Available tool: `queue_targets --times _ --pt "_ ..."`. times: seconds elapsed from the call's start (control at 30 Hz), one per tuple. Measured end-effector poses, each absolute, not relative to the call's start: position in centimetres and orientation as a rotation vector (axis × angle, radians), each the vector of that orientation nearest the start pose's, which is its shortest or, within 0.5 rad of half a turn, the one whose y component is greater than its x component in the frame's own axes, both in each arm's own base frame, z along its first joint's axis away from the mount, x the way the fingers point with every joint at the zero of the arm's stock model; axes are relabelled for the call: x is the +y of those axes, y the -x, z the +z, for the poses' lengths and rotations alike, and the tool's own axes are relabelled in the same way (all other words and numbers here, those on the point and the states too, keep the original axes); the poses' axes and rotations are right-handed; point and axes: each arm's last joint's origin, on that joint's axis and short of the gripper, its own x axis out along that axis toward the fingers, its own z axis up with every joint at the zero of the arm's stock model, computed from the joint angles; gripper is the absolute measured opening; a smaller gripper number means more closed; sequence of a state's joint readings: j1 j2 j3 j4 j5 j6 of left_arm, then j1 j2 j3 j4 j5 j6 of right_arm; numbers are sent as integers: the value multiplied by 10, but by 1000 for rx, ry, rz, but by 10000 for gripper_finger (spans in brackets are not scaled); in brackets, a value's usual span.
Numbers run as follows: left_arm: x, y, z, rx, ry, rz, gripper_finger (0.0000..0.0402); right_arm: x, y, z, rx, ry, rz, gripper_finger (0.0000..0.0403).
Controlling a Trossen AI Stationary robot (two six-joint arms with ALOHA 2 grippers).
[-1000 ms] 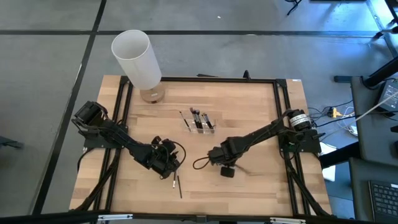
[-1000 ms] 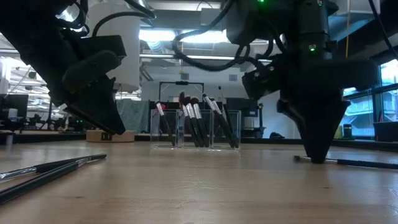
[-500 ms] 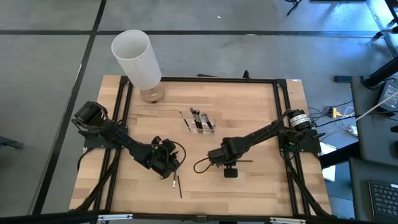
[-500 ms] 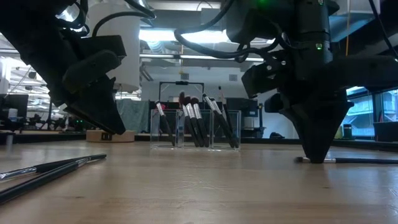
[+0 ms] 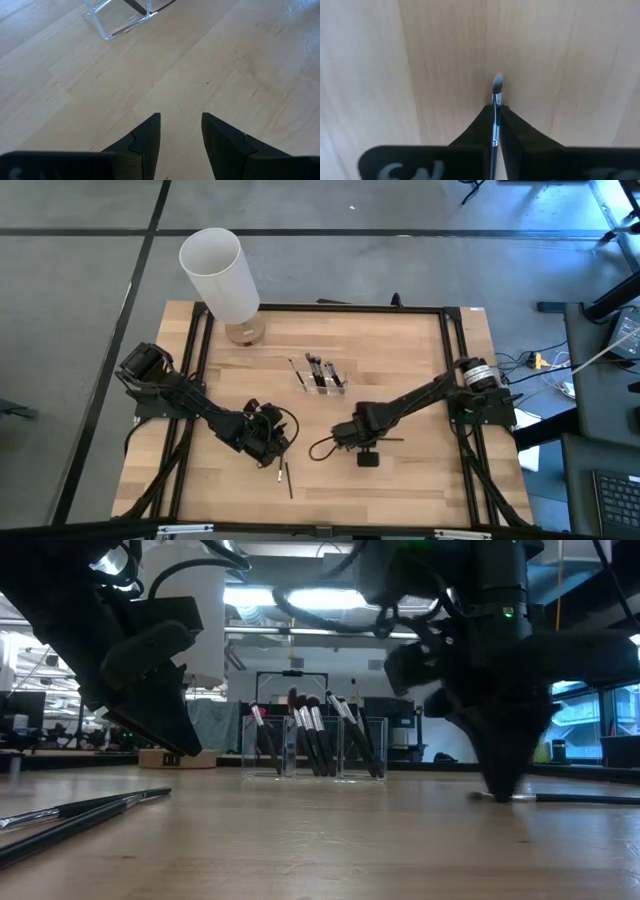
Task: Put items in baskets/containers
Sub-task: Put the black foundation brush into the transparent organizer
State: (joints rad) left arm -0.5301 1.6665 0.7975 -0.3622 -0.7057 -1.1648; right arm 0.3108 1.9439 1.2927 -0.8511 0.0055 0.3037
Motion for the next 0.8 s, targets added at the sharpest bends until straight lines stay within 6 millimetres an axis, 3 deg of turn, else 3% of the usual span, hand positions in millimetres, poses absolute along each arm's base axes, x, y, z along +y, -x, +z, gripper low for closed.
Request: queue_targets --times 0.07,0.23,0.4,0.63,0.8 --pt "-125 -250 133 742 352 668 139 110 -349 165 1411 4 22 22" --pt "-125 -250 133 740 350 669 139 106 -370 219 1172 -14 17 18" --pt "-125 -250 133 740 348 671 139 92 -389 266 955 45 -1 23" --pt "-120 -244 125 719 339 717 139 44 -421 330 568 133 -144 18" --pt "-116 -237 118 730 366 747 139 5 -434 348 341 84 -226 23"
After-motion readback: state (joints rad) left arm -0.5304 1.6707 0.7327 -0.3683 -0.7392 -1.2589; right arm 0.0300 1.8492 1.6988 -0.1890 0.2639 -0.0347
